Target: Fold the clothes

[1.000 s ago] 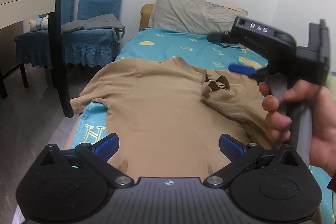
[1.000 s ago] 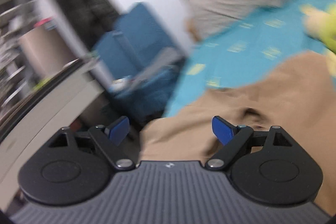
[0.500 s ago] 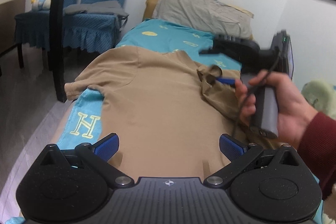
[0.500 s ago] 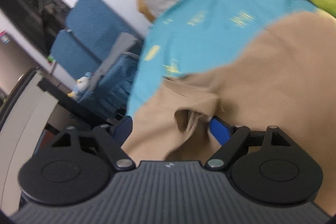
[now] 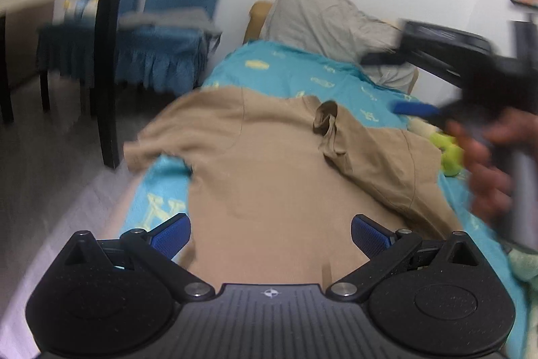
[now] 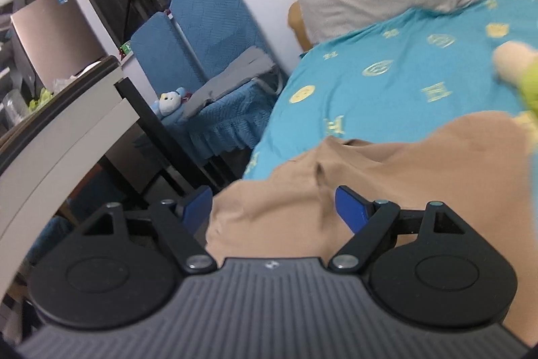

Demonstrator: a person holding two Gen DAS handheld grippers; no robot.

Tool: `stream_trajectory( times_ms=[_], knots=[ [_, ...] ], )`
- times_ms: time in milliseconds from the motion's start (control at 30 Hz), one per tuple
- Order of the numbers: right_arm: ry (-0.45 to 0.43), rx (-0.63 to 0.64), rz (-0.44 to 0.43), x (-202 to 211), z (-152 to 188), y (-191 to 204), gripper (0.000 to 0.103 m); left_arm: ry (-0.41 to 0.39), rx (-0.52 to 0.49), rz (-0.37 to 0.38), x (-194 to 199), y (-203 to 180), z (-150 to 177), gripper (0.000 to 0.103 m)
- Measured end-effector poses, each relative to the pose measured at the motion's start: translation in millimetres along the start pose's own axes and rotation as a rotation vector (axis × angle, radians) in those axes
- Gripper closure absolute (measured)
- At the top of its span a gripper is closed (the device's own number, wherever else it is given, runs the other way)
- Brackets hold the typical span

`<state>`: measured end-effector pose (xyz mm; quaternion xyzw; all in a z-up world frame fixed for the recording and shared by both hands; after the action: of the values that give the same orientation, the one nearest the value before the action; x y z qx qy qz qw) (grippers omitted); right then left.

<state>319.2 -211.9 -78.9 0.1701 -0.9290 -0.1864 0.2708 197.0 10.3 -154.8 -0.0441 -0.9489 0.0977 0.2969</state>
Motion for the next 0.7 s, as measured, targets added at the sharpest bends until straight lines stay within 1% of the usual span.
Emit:
stream_trajectory(
  times_ms=[67, 167, 300, 333, 367, 433, 600, 700],
  knots=[
    [-0.01, 0.008, 0.031, 29, 11, 8, 0.019, -0.03, -0.035, -0.019, 7, -2, -4, 0.0],
    [-0.024, 0.02, 0.077, 72, 26, 19, 0.019, -0.057, -0.05, -0.011, 20, -6, -8, 0.0],
    [-0.044, 0.037, 0.138, 129, 48, 34, 0.019, -0.049, -0.027, 0.011, 32, -7, -10, 0.0],
    [-0.049, 0.041, 0.153, 144, 53, 38, 0.015, -0.046, -0.019, 0.015, 34, -6, -10, 0.0],
    [-0.054, 0.045, 0.169, 158, 58, 42, 0.013, -0.043, -0.011, 0.015, 35, -4, -11, 0.0],
    [-0.063, 0.053, 0.198, 186, 68, 50, 0.013, -0.036, 0.009, 0.009, 38, 0, -10, 0.0],
    [-0.048, 0.083, 0.211, 194, 81, 55, 0.013, -0.004, 0.104, -0.016, 34, 21, -12, 0.0],
    [-0.057, 0.084, 0.23, 190, 80, 48, 0.013, 0.04, 0.222, -0.014, 14, 43, -18, 0.0]
  ],
)
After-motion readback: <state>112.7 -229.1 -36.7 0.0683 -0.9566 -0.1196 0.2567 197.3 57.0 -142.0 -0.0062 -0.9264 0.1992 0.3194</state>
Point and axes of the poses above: each gripper's, at about its wrist camera, not at the fingertips, and x roughly against the way its jaws point, y to its left, z to its underside, the point moved 3 cm from there along -x, roughly the way its jaws point, and after that the axes turned 3 degrees about x, right-handed, at the moved point
